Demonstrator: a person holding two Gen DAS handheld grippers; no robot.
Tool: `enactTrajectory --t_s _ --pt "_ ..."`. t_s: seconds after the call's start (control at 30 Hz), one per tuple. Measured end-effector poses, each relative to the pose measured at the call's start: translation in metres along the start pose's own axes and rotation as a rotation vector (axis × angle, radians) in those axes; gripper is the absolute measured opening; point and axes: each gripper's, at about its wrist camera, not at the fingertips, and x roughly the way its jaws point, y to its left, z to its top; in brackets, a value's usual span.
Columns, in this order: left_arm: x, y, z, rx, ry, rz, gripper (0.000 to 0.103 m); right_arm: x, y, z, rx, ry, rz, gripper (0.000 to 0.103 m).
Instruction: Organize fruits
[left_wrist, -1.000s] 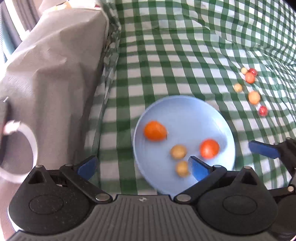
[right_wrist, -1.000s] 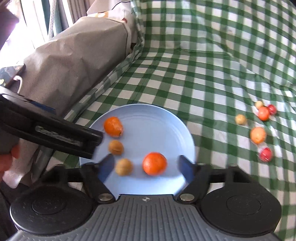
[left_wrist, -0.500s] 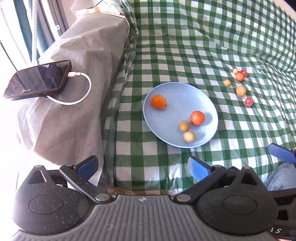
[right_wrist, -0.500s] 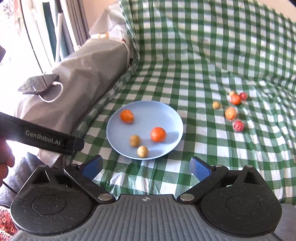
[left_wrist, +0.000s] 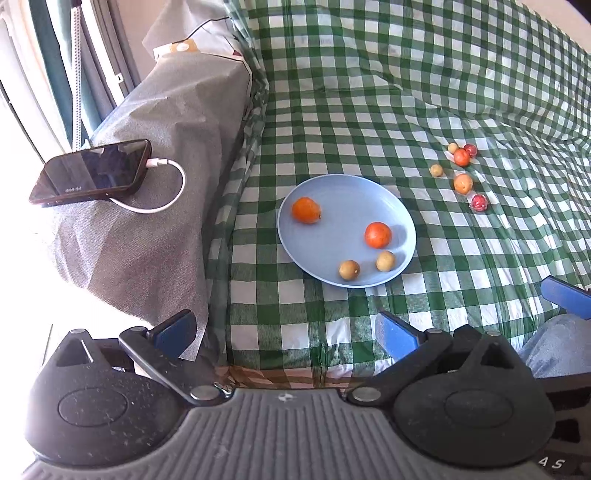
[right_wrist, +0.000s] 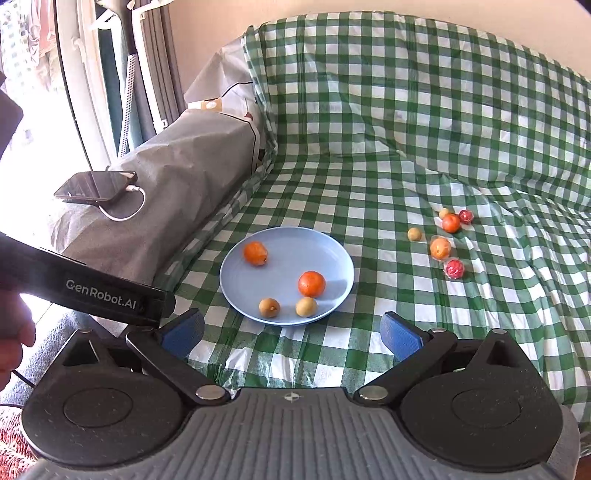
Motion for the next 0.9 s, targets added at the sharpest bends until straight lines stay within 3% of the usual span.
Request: enactTrajectory --t_s 0.9 --pt "0.016 -0.007 0.008 0.051 0.048 0.055 0.103 0.008 -0.005 -0.005 0.017 0.038 0.001 0.102"
